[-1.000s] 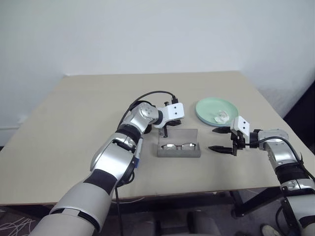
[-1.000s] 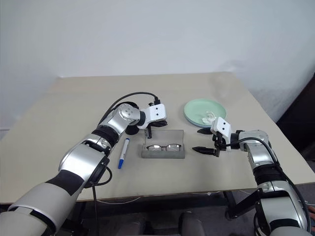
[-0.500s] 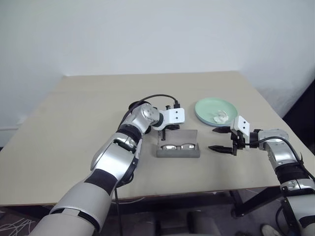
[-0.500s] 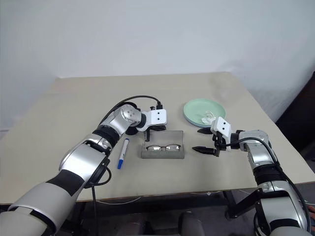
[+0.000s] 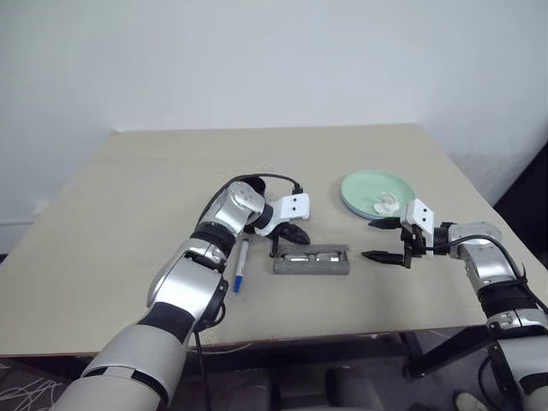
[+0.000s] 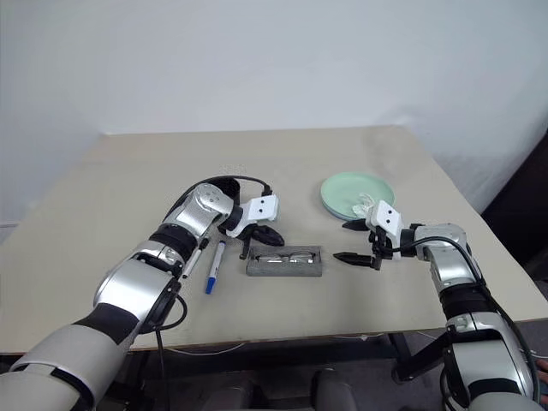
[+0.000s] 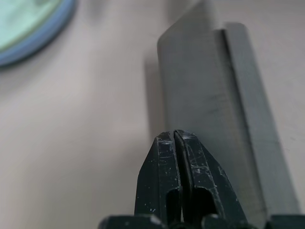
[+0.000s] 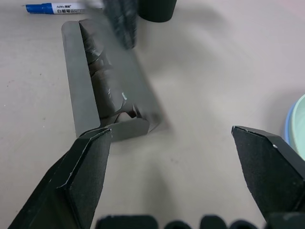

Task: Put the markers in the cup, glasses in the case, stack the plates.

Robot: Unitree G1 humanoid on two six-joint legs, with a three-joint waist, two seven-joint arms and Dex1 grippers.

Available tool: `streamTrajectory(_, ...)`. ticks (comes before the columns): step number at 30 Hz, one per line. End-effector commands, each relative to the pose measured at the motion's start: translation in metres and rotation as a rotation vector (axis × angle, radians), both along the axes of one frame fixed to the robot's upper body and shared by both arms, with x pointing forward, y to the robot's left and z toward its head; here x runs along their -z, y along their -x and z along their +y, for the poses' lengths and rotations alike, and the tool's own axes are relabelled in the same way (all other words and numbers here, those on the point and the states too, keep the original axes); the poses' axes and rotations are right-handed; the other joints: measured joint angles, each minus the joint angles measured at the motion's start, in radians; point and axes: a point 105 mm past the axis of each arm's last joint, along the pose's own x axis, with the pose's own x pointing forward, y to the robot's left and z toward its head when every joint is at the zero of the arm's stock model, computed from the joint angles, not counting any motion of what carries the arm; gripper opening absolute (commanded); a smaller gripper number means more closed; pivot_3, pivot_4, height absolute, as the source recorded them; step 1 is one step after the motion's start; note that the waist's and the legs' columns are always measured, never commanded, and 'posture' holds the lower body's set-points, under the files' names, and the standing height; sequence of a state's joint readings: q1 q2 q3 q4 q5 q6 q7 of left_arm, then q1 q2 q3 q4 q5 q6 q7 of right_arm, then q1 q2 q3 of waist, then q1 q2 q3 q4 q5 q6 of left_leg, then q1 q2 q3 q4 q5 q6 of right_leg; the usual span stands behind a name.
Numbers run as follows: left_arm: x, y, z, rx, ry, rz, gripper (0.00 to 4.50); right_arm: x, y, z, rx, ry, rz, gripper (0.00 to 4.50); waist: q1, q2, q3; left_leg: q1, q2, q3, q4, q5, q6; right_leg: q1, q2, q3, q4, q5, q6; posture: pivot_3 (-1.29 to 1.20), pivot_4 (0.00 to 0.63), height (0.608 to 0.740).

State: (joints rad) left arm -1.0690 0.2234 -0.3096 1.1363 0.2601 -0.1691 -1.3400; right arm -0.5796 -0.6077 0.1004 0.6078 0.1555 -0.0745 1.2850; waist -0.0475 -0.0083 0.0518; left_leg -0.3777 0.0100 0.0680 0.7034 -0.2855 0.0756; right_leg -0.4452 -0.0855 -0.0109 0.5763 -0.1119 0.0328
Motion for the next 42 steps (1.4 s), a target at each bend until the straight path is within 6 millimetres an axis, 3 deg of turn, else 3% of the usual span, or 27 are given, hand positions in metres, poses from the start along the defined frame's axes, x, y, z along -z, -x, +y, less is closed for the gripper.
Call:
streamTrajectory(1,-0.005,0.005,0.0,0.065,-0.013,-0.019,0.07,-0.015,-0.006,0.0,0.0,-0.017,-0.054,4.37,0.0,0.0,0.0,0.0,0.0,0.0,0.0,0.0,0.0,0.0,0.0,0.0,0.0,0.0,0.0,0.0,0.0,0.733)
streamTrajectory(8,0.001,0.01,0.004,0.078,-0.033,-0.034,0.07,-0.016,-0.007,0.001,-0.003,-0.016,-0.054,4.37,0.0,0.0,0.0,0.0,0.0,0.0,0.0,0.0,0.0,0.0,0.0,0.0,0.0,0.0,0.0,0.0,0.0,0.733)
streamTrajectory(17,-0.051,0.0,-0.009,-0.069,0.261,-0.119,0.07,-0.017,-0.007,0.003,-0.011,-0.019,-0.053,4.37,0.0,0.0,0.0,0.0,0.001,-0.002,0.0,0.0,0.0,0.0,0.0,0.001,0.0,0.0,0.0,0.0,0.0,0.733)
streamTrajectory(24,-0.071,0.017,0.021,-0.33,0.412,-0.193,0.07,-0.018,-0.009,0.001,0.008,-0.028,-0.068,4.37,-0.005,0.001,0.0,0.002,0.001,-0.004,-0.001,0.0,0.0,0.0,0.001,0.002,0.002,0.0,0.0,0.0,0.0,0.733)
streamTrajectory(31,-0.066,0.046,0.05,-0.672,0.488,-0.216,0.07,-0.03,-0.007,0.0,-0.014,-0.099,-0.036,4.37,0.001,0.001,0.0,0.003,0.004,-0.005,0.0,0.0,0.0,0.001,0.0,0.002,0.002,0.0,0.0,0.0,0.0,0.733)
streamTrajectory(37,-0.04,0.041,0.085,-1.034,0.41,-0.213,0.07,-0.036,-0.003,0.005,-0.062,-0.13,0.0,4.37,-0.001,0.0,0.0,0.004,0.002,-0.006,0.001,0.0,0.0,0.003,0.0,0.002,0.002,0.0,0.0,0.0,0.0,0.733)
streamTrajectory(42,-0.019,0.041,0.098,-1.196,0.341,-0.182,0.23,-0.034,-0.006,0.009,-0.067,-0.123,0.0,4.37,-0.001,0.0,0.0,0.005,0.001,-0.005,0.001,0.001,-0.001,0.002,0.0,0.002,0.006,0.0,0.0,0.0,0.0,0.733)
